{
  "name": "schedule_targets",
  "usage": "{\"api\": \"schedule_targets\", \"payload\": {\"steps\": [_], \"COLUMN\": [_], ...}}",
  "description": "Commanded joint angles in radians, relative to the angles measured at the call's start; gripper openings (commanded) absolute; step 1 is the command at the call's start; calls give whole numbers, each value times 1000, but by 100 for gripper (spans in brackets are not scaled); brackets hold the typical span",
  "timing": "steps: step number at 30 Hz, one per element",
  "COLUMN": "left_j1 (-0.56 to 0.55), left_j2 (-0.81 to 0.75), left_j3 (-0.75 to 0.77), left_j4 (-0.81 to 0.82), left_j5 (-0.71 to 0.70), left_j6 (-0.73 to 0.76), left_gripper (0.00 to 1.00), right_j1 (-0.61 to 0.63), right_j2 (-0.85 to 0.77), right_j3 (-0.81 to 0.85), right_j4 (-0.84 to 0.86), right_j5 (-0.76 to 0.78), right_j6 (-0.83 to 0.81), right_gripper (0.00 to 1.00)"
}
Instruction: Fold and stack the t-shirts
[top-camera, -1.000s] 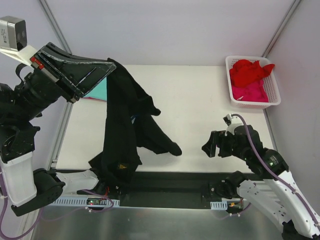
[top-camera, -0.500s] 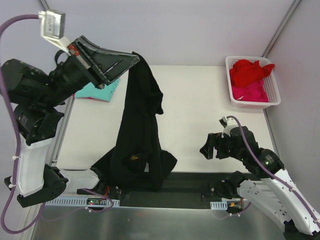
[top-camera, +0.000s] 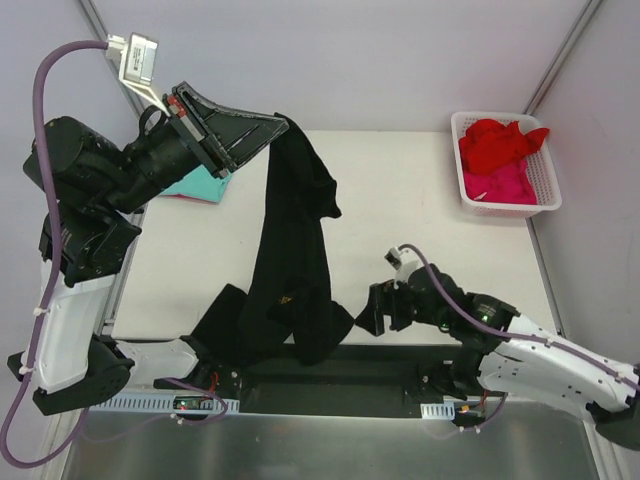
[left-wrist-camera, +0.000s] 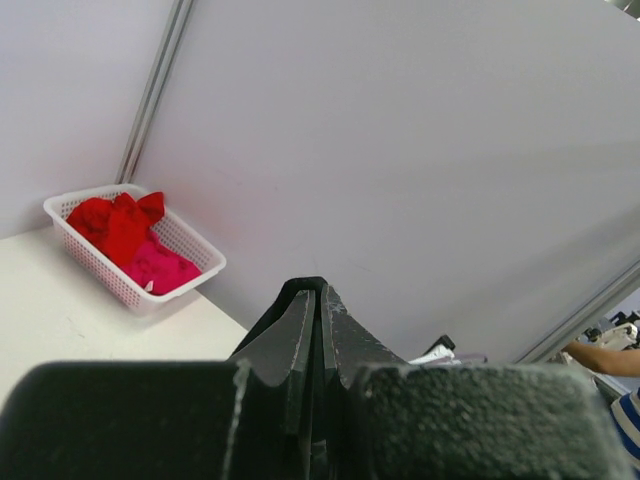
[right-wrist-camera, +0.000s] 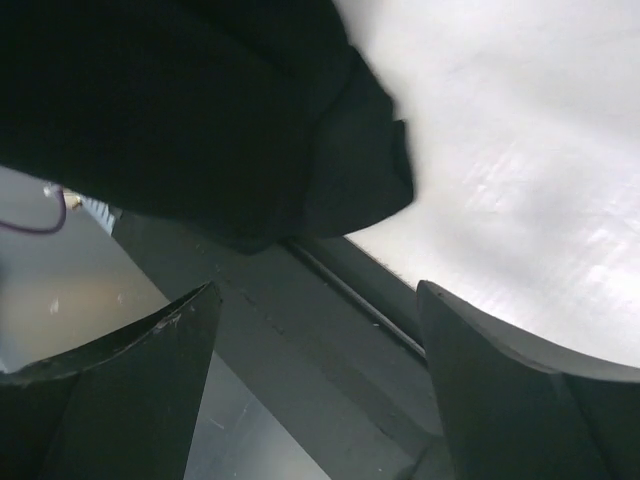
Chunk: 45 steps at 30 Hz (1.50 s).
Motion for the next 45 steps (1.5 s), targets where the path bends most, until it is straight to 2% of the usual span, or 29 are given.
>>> {"api": "schedule_targets", "payload": {"steps": [1,4,5,8,11,15,18,19,22,26,27,28,29,30,31,33,41,45], "left_j1": [8,9,8,8,9,8,8,9,8,8,9,8,8,8,9,9,8,8], "left_j2": [-46,-60,-65,-77,-94,-120,-134,-135,-148,-151,-151,-151,-151,-146,-145,-143,-187,-191], "left_j3": [-6,-12,-14,-15,-14,-17,-30,-40,-58,-58,-57,-52,-46,-40,-26,-21,-116,-135], "left_j4": [46,46,46,42,32,6,2,2,-1,-3,-4,-9,-20,-30,-35,-61,-86,-86], "left_j5": [-23,-22,-23,-22,-31,-34,-42,-46,-60,-65,-63,-69,-69,-71,-74,-80,-117,-125], "left_j6": [36,32,29,27,30,33,38,38,39,38,39,41,47,52,56,68,91,90], "left_gripper": [0,0,0,0,0,0,0,0,0,0,0,0,0,0,0,0,0,0], "right_j1": [174,261,292,323,324,320,315,317,315,314,314,314,314,315,314,314,281,266], "right_j2": [132,291,410,592,648,646,667,677,730,812,825,841,856,861,862,850,666,562], "right_j3": [-18,56,93,236,308,357,397,408,439,489,502,532,546,558,586,609,744,872], "right_j4": [208,278,282,284,302,275,250,244,255,287,289,278,270,261,226,180,-138,-263], "right_j5": [161,169,172,164,154,216,230,238,227,183,177,175,174,174,186,238,566,738], "right_j6": [78,24,6,-40,-68,-129,-160,-166,-183,-188,-191,-195,-200,-205,-209,-223,-332,-489], "right_gripper": [82,82,82,79,79,77,68,60,49,47,42,27,21,17,8,1,1,1]}}
